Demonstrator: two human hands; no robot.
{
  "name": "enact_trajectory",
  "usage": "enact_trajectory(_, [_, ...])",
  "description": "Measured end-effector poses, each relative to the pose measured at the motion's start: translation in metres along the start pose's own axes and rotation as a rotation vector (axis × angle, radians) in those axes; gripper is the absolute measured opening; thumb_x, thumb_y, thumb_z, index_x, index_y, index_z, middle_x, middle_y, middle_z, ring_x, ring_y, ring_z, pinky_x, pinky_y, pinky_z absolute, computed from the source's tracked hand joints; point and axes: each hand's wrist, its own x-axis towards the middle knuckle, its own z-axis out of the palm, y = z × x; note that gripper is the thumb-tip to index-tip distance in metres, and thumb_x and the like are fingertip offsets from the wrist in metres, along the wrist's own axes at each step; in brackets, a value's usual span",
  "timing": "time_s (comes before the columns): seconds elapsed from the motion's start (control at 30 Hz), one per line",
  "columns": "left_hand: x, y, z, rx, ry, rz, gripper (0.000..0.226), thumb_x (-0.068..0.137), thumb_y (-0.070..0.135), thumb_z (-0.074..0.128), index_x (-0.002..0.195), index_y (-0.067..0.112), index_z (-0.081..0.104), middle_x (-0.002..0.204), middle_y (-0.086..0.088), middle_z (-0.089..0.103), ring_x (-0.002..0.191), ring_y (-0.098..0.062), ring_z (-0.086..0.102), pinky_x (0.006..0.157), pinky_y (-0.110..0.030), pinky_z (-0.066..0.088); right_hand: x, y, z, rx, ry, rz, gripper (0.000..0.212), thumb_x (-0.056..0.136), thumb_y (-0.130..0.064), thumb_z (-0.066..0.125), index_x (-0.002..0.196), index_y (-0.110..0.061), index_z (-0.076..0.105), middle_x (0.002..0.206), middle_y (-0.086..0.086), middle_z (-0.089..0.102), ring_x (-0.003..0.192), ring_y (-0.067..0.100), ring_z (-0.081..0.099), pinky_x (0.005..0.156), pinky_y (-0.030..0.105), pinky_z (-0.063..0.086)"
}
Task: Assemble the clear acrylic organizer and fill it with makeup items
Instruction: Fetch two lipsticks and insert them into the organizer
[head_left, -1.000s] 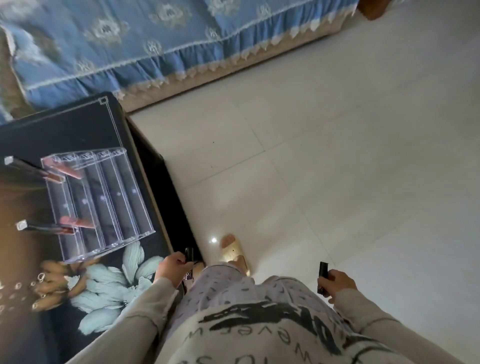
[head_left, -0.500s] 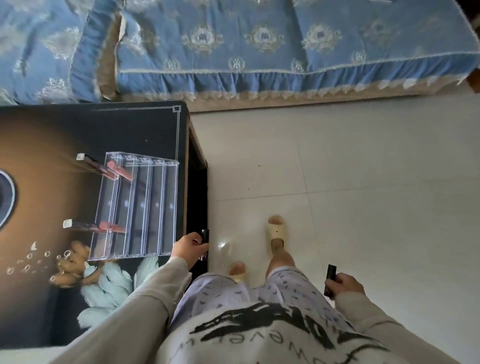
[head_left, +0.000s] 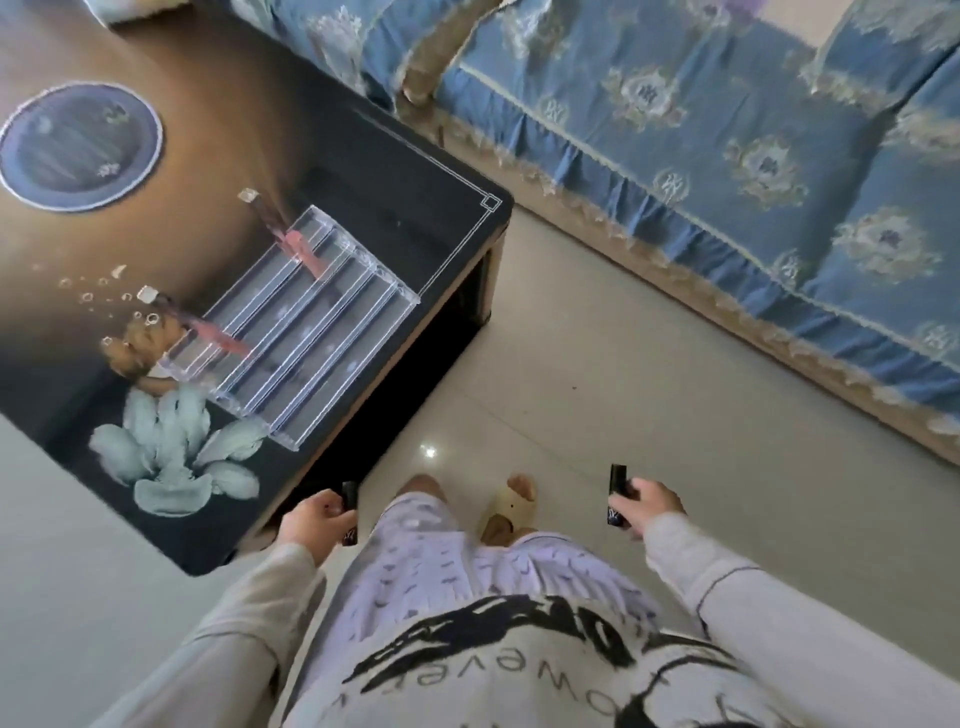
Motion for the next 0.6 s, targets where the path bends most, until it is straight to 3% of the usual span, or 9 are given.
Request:
enact_trajectory(0.03, [-0.006,-0.005,0.008,-0.089,0.007,-0.047,0.016,0.082,0.009,0.063,0.073,0.010,0.050,0.074,-0.012,0.059,0.065,-0.023,0.055,0.069,-0.034,0.048,0.008,-0.008,-0.007,-0.044,-0.001,-0.029,0.026,0.082,-0.016,0.060,0.102,-0.001,0.064,0.109,0.016,0.067,0.095,0.033,0.064,0.080,0.037,0.055])
enact_trajectory(0.1, [-0.017,-0.016,0.024,-0.246,0.011,-0.129,0.020,0.083,0.002,0.061,0.069,0.008,0.049,0.070,-0.012,0.057,0.055,-0.019,0.053,0.063,-0.030,0.042,0.020,-0.024,-0.016,-0.132,-0.014,-0.087,0.027,0.082,-0.016,0.060,0.104,0.000,0.063,0.110,0.017,0.067,0.099,0.033,0.064,0.088,0.044,0.053])
enact_trajectory(0.17, [-0.024,-0.028,0.038,-0.331,0.044,-0.180,0.027,0.083,0.003,0.061,0.063,0.011,0.046,0.078,-0.016,0.060,0.066,-0.022,0.051,0.069,-0.032,0.040,0.029,-0.041,-0.020,-0.186,-0.026,-0.126,0.029,0.082,-0.016,0.060,0.106,-0.001,0.062,0.110,0.017,0.066,0.090,0.031,0.064,0.085,0.043,0.054])
enact_trajectory(0.27, [-0.029,-0.036,0.044,-0.479,0.105,-0.256,0.018,0.086,0.008,0.060,0.072,0.009,0.048,0.087,-0.018,0.061,0.072,-0.025,0.052,0.070,-0.035,0.044,0.038,-0.066,-0.017,-0.279,-0.057,-0.192,0.031,0.082,-0.016,0.060,0.109,-0.001,0.062,0.110,0.017,0.067,0.080,0.028,0.059,0.072,0.036,0.051])
enact_trajectory(0.4, [-0.031,-0.040,0.045,-0.554,0.163,-0.333,0.018,0.086,0.014,0.061,0.071,0.012,0.050,0.084,-0.014,0.064,0.065,-0.024,0.054,0.078,-0.040,0.053,0.044,-0.097,-0.008,-0.397,-0.108,-0.250,0.036,0.084,-0.014,0.058,0.116,0.001,0.059,0.113,0.019,0.066,0.086,0.030,0.061,0.083,0.037,0.051])
enact_trajectory(0.6, [-0.013,-0.036,0.029,-0.529,0.118,-0.423,0.012,0.086,0.016,0.059,0.083,0.008,0.052,0.104,-0.020,0.069,0.084,-0.030,0.062,0.082,-0.035,0.051,0.053,-0.163,-0.002,-0.486,-0.134,-0.344,0.030,0.086,-0.015,0.056,0.112,0.000,0.059,0.113,0.020,0.066,0.102,0.034,0.063,0.090,0.040,0.051])
